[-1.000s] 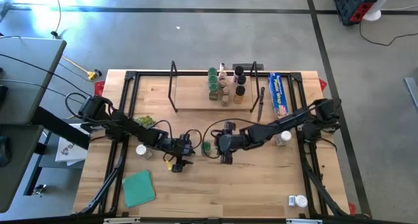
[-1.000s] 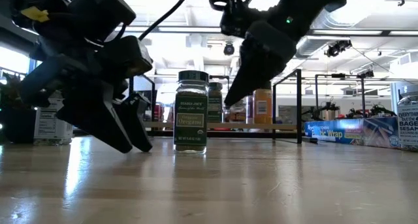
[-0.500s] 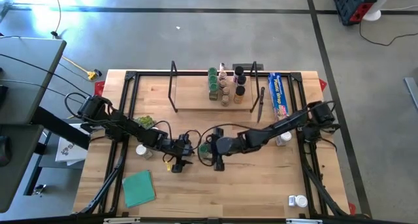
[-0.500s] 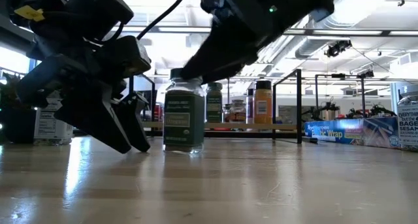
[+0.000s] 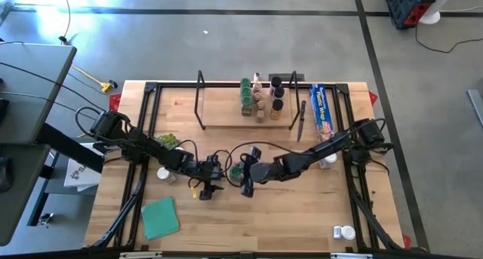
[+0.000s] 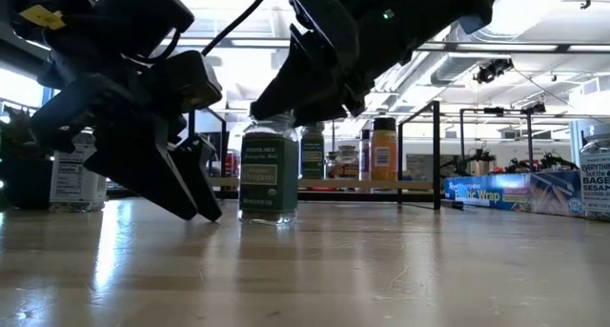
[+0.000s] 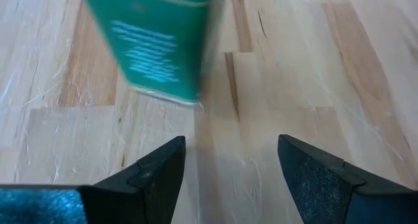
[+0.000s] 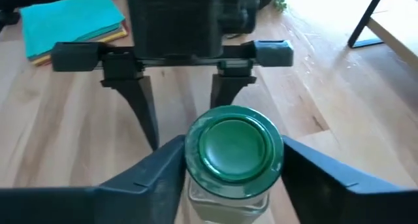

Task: Shelf spices
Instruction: Put the green seasoning bottle on the shelf align with the other green seasoning bottle

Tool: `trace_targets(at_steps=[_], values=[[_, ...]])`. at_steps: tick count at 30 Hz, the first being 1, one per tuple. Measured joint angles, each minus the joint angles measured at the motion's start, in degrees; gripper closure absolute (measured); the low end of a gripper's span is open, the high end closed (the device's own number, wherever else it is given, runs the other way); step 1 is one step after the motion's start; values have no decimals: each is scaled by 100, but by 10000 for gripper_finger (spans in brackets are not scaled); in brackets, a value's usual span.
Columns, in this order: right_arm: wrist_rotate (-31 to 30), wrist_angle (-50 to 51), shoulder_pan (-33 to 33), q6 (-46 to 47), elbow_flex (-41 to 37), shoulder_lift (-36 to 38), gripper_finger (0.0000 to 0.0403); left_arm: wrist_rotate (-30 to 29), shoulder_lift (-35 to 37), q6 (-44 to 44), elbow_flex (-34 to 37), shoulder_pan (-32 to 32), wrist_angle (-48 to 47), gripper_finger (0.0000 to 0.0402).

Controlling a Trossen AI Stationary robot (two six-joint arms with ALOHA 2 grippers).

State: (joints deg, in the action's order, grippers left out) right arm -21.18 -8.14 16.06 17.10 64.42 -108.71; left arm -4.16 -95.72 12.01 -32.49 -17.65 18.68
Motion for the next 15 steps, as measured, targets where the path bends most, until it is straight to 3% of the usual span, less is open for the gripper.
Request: trace_targets(at_steps=[3,7,11,15], values=[[-12,9,-47,-48,0,6,215,-39,0,27,0,-5,13,163],[-4,448,-203,-330,-2,319,215,-143,67,146,0,-64,-154,163],[-284,922,-608,-1183,0,996,215,-511,273,161,-2,-202,-484,163],[275,1045,-1349,-2195,2,1385,215,-902,451,140,-2,-245,-577,163]])
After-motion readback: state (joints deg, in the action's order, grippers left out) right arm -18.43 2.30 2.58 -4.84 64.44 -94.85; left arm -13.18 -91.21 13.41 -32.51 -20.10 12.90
